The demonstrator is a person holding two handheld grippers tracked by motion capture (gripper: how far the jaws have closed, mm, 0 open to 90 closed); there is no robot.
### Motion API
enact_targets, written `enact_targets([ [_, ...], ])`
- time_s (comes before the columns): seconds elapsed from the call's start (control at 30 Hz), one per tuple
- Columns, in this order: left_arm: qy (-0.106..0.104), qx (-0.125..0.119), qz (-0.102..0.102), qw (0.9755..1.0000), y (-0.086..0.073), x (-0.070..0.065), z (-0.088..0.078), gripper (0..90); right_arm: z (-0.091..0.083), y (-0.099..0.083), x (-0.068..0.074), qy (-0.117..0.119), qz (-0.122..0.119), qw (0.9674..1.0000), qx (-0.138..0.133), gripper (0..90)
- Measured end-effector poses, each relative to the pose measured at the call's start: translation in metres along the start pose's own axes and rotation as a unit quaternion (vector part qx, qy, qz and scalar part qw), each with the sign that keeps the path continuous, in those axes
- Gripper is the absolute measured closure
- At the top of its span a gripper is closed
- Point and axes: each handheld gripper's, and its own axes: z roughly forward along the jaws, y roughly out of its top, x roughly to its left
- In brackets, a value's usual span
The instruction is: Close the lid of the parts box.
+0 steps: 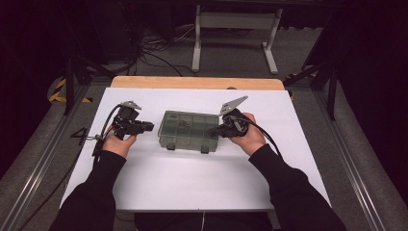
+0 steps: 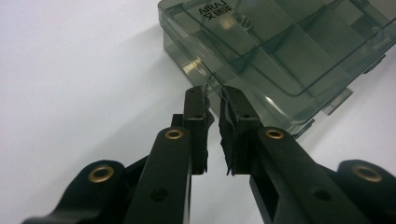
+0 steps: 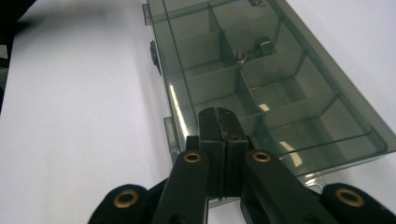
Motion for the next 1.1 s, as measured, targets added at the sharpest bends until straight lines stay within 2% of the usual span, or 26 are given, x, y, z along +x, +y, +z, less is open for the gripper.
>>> enact_targets([
  [0.57, -0.005, -0.002, 0.000, 1.0000, -0.005, 0.000, 0.001, 81.4, 0.015, -0.008, 0.006, 0.010, 0.006, 0.9995, 0.030, 90.0],
  [0.67, -0.007, 0.000, -0.001, 1.0000, -0.006, 0.000, 0.003, 81.6, 0.016, -0.008, 0.007, 0.009, 0.002, 0.9995, 0.029, 90.0],
  [0.73, -0.014, -0.008, -0.006, 0.9999, -0.007, -0.001, 0.002, 81.6, 0.016, -0.008, 0.007, 0.006, -0.002, 0.9995, 0.029, 90.0],
  [0.87, -0.037, -0.027, 0.011, 0.9989, -0.005, -0.010, -0.003, 86.7, 0.016, -0.008, 0.008, 0.004, -0.003, 0.9996, 0.027, 90.0],
  [0.97, -0.049, -0.025, 0.028, 0.9981, -0.004, -0.020, -0.003, 88.7, 0.016, -0.009, 0.008, 0.004, -0.002, 0.9996, 0.026, 90.0],
  [1.1, -0.050, -0.011, 0.047, 0.9975, -0.002, -0.030, 0.001, 89.7, 0.016, -0.011, 0.009, 0.002, -0.004, 0.9998, 0.018, 90.0],
])
